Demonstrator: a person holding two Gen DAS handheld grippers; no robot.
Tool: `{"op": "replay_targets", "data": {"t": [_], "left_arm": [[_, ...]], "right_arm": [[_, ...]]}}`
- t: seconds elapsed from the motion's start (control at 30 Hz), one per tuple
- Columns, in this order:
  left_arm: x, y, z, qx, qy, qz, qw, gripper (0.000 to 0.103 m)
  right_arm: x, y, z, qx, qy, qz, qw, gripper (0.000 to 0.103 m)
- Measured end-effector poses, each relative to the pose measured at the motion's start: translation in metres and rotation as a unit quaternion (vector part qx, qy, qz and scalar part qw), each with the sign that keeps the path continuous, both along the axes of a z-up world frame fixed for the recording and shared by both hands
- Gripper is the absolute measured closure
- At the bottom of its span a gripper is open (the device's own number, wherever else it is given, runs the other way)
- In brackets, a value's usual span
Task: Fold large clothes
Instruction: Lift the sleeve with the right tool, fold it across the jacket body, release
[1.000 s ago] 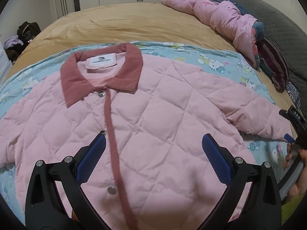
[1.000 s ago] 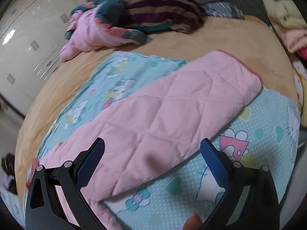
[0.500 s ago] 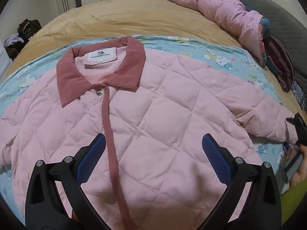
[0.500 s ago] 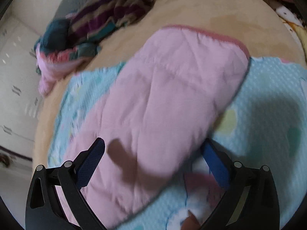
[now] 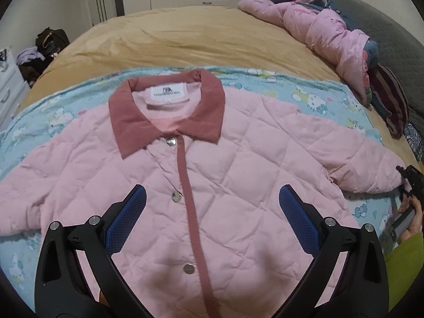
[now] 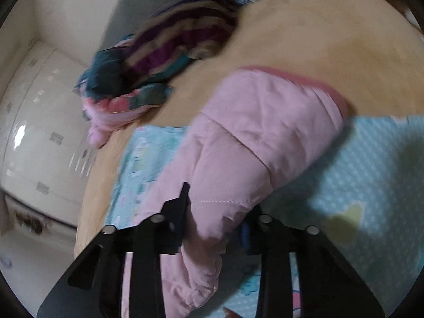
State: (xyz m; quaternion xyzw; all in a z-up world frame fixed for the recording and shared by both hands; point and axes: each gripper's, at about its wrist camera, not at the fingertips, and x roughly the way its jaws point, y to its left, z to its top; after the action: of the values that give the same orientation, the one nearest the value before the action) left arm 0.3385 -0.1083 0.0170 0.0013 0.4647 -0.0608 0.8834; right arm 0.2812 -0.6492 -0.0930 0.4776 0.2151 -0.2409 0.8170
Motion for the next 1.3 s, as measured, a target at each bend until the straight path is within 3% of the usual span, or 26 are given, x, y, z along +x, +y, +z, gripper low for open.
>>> {"op": "replay_targets", "data": {"t": [0.17,0.33,0.57,0.87,1.0,1.3], "left_arm": [[0.001,0.018,0.022,-0.018,-0.012,0.016,0.9996,0.009],[-0.005,0.039,0.039,-0.039,-0.024,0.036,0.9983,0.009],[-0.017,0.063,0.059,-0.057,-0.041,0.047,0.9964,0.009],[-0.024,0.106,0.066,-0.073,-0.044,0.065,0.9942,0.009],[-0.025,0.126,0.066,-0.107,-0.040,0.056,0.9919,0.009],[-0.020,0.182,0.058,-0.123,-0.038,0.101,0.9865,0.009]], "right_arm": [[0.008,0.030,0.064,-0.064,-0.057,0.069,0.994,0.082],[0.021,0.081,0.134,-0.139,-0.099,0.144,0.975,0.084],[0.039,0.150,0.187,-0.184,-0.122,0.220,0.950,0.084],[0.050,0.226,0.219,-0.220,-0.131,0.287,0.923,0.085],[0.054,0.261,0.228,-0.225,-0.139,0.314,0.912,0.085],[0.062,0.351,0.230,-0.258,-0.139,0.376,0.879,0.085]]}}
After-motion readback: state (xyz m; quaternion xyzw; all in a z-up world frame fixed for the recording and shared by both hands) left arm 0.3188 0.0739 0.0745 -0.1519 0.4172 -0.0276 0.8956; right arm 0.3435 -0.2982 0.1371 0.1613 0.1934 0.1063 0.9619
